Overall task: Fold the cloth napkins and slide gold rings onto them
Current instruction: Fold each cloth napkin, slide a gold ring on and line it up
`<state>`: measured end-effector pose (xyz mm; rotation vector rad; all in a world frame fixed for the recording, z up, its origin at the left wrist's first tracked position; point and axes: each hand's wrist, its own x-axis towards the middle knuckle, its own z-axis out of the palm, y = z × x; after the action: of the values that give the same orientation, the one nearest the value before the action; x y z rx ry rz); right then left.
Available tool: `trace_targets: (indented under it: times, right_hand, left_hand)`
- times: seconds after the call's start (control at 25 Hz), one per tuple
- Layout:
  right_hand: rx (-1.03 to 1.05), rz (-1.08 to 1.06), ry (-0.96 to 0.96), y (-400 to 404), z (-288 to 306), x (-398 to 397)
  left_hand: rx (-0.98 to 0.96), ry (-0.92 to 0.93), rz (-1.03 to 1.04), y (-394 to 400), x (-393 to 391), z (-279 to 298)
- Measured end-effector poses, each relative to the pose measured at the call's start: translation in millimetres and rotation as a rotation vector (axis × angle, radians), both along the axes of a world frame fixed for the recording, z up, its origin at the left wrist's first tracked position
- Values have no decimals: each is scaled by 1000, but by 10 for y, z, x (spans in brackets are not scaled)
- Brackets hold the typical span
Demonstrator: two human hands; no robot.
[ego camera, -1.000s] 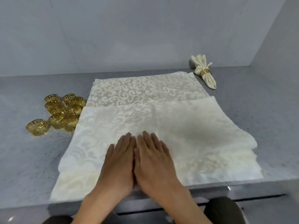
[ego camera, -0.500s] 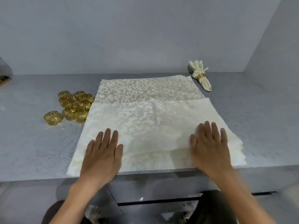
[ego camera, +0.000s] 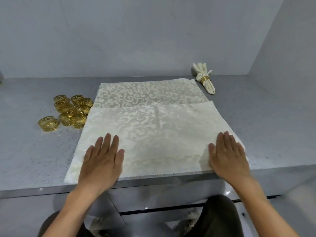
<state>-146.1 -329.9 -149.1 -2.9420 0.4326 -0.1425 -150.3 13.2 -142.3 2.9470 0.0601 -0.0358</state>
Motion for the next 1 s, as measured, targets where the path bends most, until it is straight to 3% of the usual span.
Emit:
trace_targets:
  times: [0.12, 0.2, 0.32, 0.4, 0.6, 0.72, 0.88, 0.96, 1.0]
  right_hand:
    - [-6, 105, -193, 591, 106, -3]
    - [36, 386, -291, 1288, 110, 7]
    - [89, 604, -198, 2016, 2, 33]
    - [21, 601, -149, 2103, -84, 84]
    - [106, 560, -54, 2104, -63, 77]
    - [148, 555, -17, 2111, 17, 74]
    - [208, 641, -39, 2056, -35, 58]
    - [392, 593, -150, 2038, 65, 73]
    - [698, 505, -89, 1994, 203, 64]
  left_hand:
    - [-23, -1, -4, -39, -6, 17]
    - [-50, -1, -7, -31, -20, 37]
    - [26, 18, -51, -14, -91, 94]
    - [108, 77, -120, 131, 117, 290]
    - [193, 35, -300, 424, 1331, 796]
    - [383, 94, -334, 564, 1765, 765]
    - [327, 183, -270, 732, 1985, 830]
    - [187, 79, -186, 725, 1883, 940]
    - [94, -20, -133, 667, 1756, 986]
